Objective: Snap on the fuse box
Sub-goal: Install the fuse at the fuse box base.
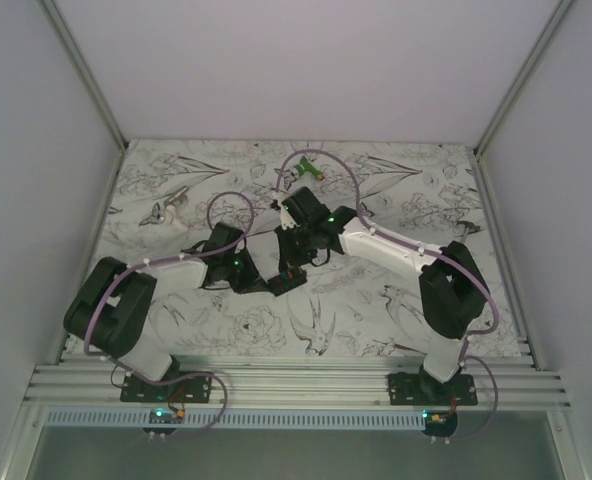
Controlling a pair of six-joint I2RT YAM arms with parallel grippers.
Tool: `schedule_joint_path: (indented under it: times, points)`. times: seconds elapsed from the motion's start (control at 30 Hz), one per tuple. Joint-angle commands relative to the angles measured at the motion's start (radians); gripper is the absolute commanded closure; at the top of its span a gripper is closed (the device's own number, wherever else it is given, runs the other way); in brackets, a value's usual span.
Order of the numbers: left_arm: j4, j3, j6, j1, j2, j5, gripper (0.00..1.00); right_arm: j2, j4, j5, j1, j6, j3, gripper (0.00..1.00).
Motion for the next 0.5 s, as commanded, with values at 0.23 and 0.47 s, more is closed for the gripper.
schedule_joint_path:
  times: [0.23,0.47]
  points:
    - [-0.071,-0.032,-0.006,0.002,0.017,-0.024,0.77,0.111,-0.106,0.113,0.061,-0.013,0.114,1.0]
    - [-0.074,-0.069,0.0,0.088,-0.015,0.018,0.71,0.171,-0.162,0.14,0.076,-0.042,0.203,1.0]
